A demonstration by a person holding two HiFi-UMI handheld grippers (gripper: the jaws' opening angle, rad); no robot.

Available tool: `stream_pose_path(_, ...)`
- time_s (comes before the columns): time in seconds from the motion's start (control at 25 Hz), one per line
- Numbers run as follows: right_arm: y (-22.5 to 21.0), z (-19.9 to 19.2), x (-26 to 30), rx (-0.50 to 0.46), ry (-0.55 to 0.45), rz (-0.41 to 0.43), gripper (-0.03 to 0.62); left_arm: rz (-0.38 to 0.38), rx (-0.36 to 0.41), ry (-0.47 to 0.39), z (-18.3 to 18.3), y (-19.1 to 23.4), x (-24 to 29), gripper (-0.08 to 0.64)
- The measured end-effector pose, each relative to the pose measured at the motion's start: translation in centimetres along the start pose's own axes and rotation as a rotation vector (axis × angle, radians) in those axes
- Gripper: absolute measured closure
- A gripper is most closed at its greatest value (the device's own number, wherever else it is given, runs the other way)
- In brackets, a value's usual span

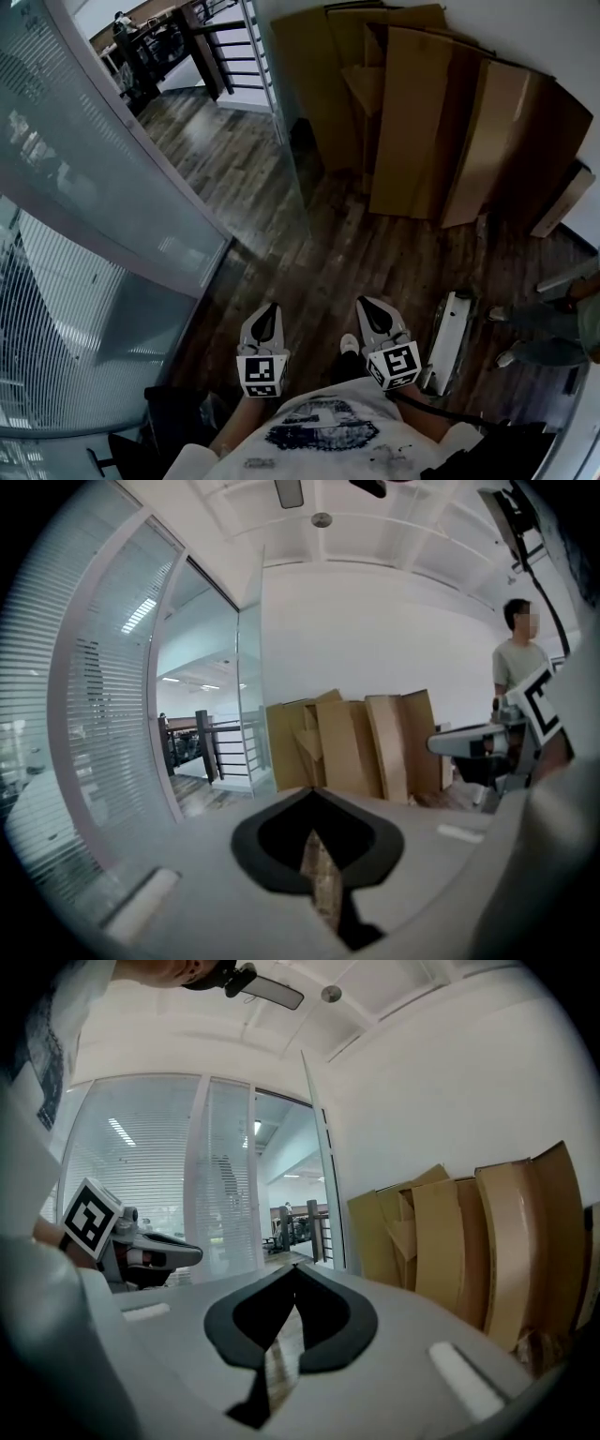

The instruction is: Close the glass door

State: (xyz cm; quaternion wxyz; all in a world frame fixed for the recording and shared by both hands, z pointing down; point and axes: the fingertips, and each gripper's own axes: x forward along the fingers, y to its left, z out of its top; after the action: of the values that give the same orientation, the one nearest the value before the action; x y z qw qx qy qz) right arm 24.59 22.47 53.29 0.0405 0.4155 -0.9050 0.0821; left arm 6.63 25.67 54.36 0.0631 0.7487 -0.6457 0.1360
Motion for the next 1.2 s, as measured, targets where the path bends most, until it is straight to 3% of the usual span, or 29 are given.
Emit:
stream_pose_path(0.56,-7.8,2.1,9.1,-0.004,-0.006,0.125,0.584,0.107,-0.017,-0.011,3.8,0.8,10.3,0.557)
stream_pose_path(1.2,-10.7,2.4,13.2,0.003,-0.007,0.203,0.584,0.183,-0.012,-0.002,4.8,1.2,13.6,0.557)
